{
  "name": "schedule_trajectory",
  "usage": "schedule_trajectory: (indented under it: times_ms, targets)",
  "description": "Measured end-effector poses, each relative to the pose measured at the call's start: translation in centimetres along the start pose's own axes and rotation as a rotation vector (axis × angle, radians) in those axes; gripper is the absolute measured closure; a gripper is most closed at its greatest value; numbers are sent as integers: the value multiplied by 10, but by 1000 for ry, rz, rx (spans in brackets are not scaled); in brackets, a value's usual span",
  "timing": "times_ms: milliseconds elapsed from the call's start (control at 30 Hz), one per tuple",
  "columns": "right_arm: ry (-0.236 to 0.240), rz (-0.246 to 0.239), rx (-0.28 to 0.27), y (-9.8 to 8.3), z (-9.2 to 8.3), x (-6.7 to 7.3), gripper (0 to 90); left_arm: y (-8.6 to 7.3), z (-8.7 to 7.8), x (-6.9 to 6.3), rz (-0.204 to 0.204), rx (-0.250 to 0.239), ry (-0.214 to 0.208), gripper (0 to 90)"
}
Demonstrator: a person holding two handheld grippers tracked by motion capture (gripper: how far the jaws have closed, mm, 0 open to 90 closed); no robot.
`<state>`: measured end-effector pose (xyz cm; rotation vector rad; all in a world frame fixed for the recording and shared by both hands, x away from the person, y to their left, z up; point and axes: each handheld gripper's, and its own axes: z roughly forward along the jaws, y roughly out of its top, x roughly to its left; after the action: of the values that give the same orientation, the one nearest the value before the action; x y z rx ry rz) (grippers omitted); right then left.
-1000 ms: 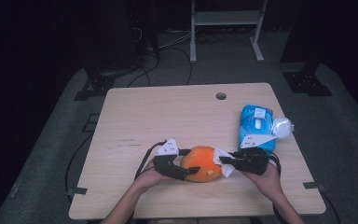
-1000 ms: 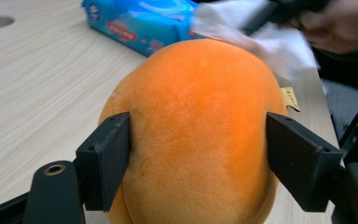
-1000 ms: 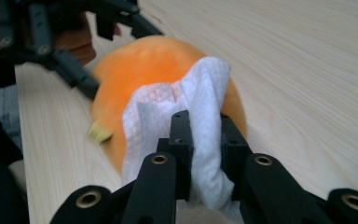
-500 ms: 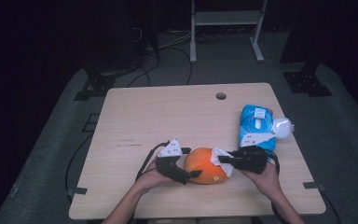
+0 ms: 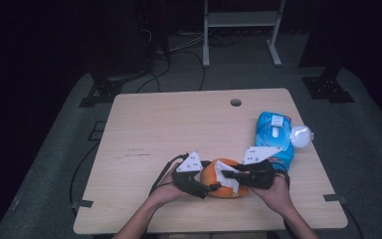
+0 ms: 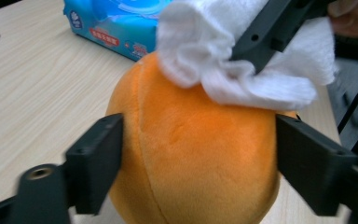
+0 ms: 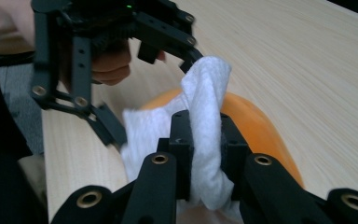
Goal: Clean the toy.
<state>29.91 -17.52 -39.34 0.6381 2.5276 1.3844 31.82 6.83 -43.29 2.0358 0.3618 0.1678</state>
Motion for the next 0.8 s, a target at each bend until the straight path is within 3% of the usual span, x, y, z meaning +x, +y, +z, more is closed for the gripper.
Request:
schedule_trajectory:
  times_ms: [100,200,300,433,500,567,633,667,700,800]
  targets:
    - [-15,43,-8,-6,-5,-10,787,-5,0,8,-73,-37,11,77]
    - [-46,78,-20,-9,-11,-19,787,-9,3,12,-123,-41,-19,126]
    - [-61,84,-21,-9,-13,-20,788,-8,3,10,-113,-32,-6,221]
    - [-26,9,-3,1,-5,0,789,1,4,1,-61,-28,15,274]
    - [-39,-44,18,6,2,12,789,6,5,-8,-2,-12,34,284]
    - [-55,-55,17,8,2,15,791,6,5,-9,9,-18,37,282]
    - [-73,-42,7,7,-3,9,791,5,5,-8,-2,-24,35,249]
    - [-105,-19,8,4,-7,2,791,3,7,-4,-44,-32,28,158]
    - [-113,-13,10,2,-9,-1,790,3,7,-4,-44,-32,28,121]
    - [-108,24,-5,-2,-12,-10,790,-2,11,2,-94,-46,24,81]
